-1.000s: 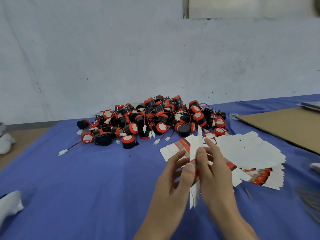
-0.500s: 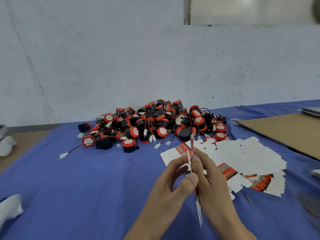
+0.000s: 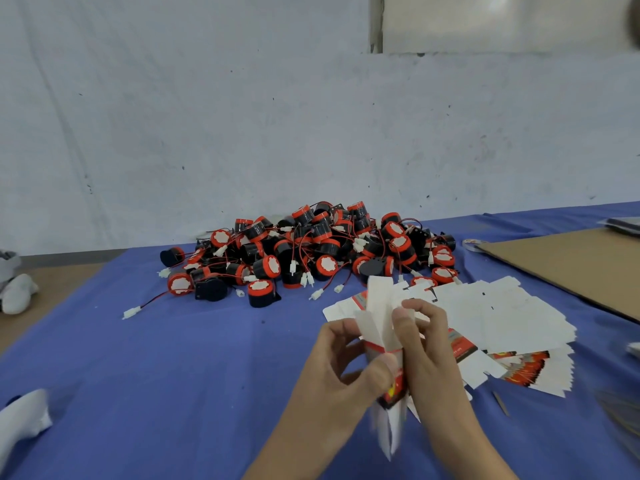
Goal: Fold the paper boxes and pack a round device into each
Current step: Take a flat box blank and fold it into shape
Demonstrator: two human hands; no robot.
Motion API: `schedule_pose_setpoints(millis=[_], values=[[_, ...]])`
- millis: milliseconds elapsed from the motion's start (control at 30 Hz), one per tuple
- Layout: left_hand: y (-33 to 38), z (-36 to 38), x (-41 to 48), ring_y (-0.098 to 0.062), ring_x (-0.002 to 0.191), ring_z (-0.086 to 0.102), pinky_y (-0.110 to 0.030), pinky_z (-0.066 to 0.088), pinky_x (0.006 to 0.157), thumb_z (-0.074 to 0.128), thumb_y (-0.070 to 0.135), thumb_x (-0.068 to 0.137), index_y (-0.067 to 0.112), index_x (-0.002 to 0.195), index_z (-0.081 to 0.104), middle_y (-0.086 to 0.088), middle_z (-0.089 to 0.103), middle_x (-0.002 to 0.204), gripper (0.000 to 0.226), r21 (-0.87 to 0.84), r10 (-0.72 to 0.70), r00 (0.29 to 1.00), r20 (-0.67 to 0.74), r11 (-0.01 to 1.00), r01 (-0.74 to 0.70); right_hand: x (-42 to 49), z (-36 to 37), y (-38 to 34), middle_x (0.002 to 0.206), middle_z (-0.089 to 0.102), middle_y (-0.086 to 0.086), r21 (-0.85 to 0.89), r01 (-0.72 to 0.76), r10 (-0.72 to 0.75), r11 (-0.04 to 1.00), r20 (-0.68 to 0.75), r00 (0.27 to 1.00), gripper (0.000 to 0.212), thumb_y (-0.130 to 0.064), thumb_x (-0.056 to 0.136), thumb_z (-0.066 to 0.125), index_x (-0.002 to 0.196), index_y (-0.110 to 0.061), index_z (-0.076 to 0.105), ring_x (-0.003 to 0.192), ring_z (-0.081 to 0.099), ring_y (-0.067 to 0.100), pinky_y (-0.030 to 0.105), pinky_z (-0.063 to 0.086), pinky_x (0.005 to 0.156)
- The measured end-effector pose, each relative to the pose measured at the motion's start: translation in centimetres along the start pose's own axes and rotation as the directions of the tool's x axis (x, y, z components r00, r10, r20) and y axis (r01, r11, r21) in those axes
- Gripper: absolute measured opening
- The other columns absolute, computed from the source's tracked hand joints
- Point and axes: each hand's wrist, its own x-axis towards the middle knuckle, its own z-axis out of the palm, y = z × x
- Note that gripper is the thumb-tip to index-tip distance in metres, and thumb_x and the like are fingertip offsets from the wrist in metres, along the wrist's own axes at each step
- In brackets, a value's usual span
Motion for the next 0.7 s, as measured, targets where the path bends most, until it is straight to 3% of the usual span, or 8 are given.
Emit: schedule_pose_setpoints(millis=[67,133,233,400,600,700], values=[[-0.2,-0.8,0.4,0.002,0.103,0.066,-0.015,0.054,0.076,0.088,0.041,0.067,0.025,0.117,0.054,0.020,0.070,0.107,0.062,0.005,-0.024,0.997,-0.071,1.000,0.024,0.2,-0.1,-0.2,0.096,0.068,-0.004,0.034,-0.005,0.007,0.999,-0.045,0.999,0.011,-0.037,0.097,0.055,0.107,-0.042,0.053,0.073,0.070,0.004,0.014,0.051,0.052],[-0.7,-1.6,0.9,0.005,0.102,0.065,-0.014,0.055,0.074,0.075,0.044,0.070,0.030,0.121,0.053,0.017,0.069,0.111,0.057,0.035,-0.030,0.988,-0.155,0.999,0.036,0.1,-0.1,-0.4,0.092,0.068,-0.014,0.036,0.013,-0.012,0.999,-0.026,1.000,0.009,-0.047,0.094,0.050,0.102,-0.049,0.053,0.075,0.070,0.001,0.015,0.051,0.051],[-1.3,-2.2,1.3,0.009,0.096,0.065,-0.013,0.055,0.072,0.066,0.056,0.065,0.038,0.119,0.054,0.019,0.067,0.111,0.059,0.060,-0.055,0.975,-0.216,0.996,0.070,-0.5,0.2,-0.5,0.092,0.067,-0.026,0.049,0.059,-0.062,0.997,0.057,0.996,0.025,-0.062,0.081,0.045,0.104,-0.058,0.055,0.084,0.070,-0.002,0.016,0.054,0.055],[-1.8,-2.4,1.5,0.004,0.093,0.069,-0.010,0.052,0.066,0.062,0.062,0.064,0.037,0.118,0.061,0.017,0.073,0.104,0.060,0.018,-0.093,0.963,-0.252,0.995,0.100,-0.3,0.4,0.1,0.103,0.062,-0.042,-0.003,0.078,-0.078,0.997,0.097,0.992,0.039,-0.056,0.089,0.043,0.128,-0.057,0.047,0.096,0.065,-0.012,0.011,0.053,0.064],[-2.0,-2.3,1.7,0.003,0.087,0.070,-0.010,0.052,0.062,0.064,0.047,0.083,0.029,0.123,0.063,0.017,0.075,0.097,0.044,-0.041,-0.130,0.957,-0.259,0.991,0.124,0.0,0.3,0.3,0.093,0.063,-0.041,-0.025,0.028,-0.026,0.999,0.075,0.997,0.035,-0.056,0.085,0.046,0.119,-0.064,0.046,0.088,0.067,-0.010,0.010,0.051,0.060],[-1.9,-2.1,1.6,0.003,0.086,0.071,-0.010,0.052,0.061,0.063,0.057,0.071,0.032,0.122,0.060,0.022,0.074,0.093,0.057,-0.037,-0.118,0.965,-0.233,0.993,0.112,0.3,0.3,0.6,0.087,0.064,-0.039,-0.029,0.007,-0.006,1.000,0.047,0.999,0.028,-0.051,0.091,0.046,0.117,-0.062,0.046,0.083,0.067,-0.009,0.009,0.050,0.056]])
